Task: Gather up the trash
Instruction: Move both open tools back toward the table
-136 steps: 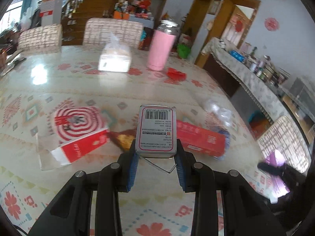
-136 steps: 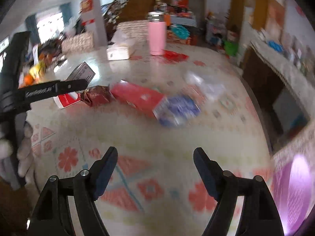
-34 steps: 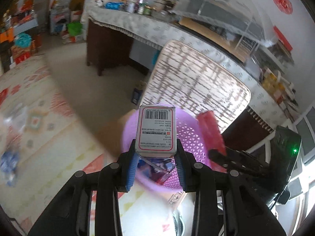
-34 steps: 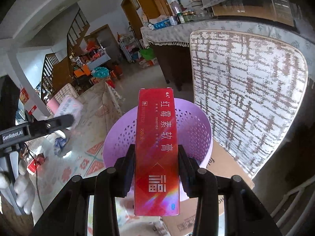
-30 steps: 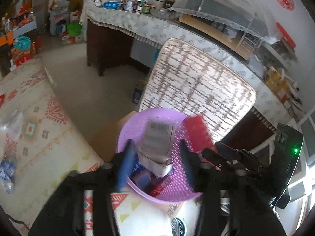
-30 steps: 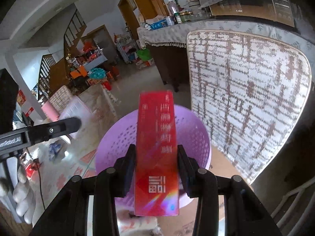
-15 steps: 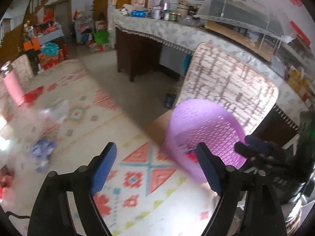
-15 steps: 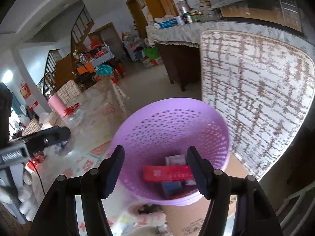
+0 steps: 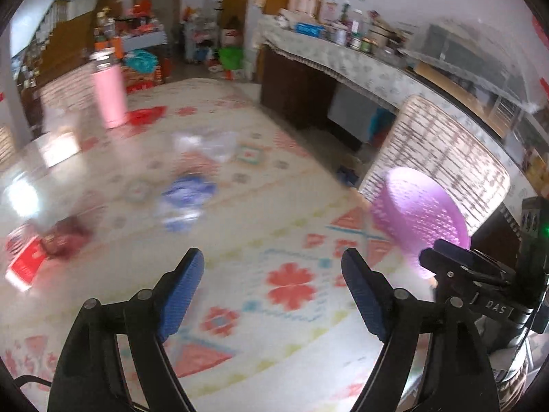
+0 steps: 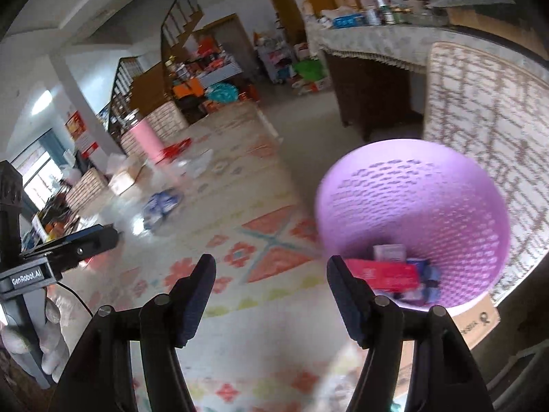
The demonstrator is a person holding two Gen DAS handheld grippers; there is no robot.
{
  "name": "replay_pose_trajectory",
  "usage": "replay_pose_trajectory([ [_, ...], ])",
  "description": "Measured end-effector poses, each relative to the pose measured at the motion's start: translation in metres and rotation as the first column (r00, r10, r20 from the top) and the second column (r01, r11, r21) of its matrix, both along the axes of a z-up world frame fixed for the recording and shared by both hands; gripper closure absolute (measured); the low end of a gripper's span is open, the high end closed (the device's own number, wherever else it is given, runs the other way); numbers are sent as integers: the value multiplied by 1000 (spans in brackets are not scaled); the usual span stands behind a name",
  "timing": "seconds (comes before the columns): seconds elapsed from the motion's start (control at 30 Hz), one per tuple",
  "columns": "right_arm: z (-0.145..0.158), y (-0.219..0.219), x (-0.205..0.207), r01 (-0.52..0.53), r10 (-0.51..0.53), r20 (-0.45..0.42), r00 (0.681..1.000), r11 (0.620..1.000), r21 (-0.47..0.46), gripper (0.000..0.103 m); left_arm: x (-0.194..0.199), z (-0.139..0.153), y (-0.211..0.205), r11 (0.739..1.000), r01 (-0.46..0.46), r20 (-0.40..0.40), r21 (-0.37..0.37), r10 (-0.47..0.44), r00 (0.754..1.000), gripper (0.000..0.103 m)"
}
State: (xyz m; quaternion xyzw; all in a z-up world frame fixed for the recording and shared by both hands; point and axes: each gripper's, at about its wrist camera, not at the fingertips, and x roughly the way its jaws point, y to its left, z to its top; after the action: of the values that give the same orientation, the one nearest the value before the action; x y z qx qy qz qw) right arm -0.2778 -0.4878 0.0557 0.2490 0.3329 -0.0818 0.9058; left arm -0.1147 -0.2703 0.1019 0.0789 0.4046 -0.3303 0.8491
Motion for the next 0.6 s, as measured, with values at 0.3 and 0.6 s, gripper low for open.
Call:
replay_pose_trajectory([
  [0.3, -3, 54, 30, -75, 75, -11, 997, 997, 1, 26, 42, 1, 130, 971, -241, 37, -10, 241, 970, 21],
  [0.6, -20, 88, 65, -115, 116, -26, 993, 993, 28, 25, 95, -17, 180, 954, -298, 27, 39, 297, 954, 21],
])
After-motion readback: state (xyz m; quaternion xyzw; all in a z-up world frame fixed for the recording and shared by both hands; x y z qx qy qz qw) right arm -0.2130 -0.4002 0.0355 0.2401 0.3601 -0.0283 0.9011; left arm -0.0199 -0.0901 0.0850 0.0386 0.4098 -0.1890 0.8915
